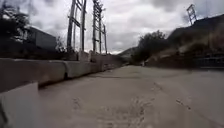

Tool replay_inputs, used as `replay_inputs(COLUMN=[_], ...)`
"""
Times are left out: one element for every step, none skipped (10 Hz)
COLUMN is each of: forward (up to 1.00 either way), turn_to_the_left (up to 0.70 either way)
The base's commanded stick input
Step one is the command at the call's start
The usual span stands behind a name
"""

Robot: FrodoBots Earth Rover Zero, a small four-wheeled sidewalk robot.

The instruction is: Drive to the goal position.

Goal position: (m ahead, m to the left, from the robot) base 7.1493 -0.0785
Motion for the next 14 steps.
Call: replay_inputs(forward=[0.70, 0.70, 0.70, 0.70, 0.70, 0.70, 0.70, 0.70, 0.70, 0.70, 0.70, 0.70, 0.70, 0.70], turn_to_the_left=[0.00, 0.00, 0.00, 0.00, 0.00, 0.00, 0.00, 0.00, 0.00, 0.00, 0.00, 0.00, 0.00, 0.00])
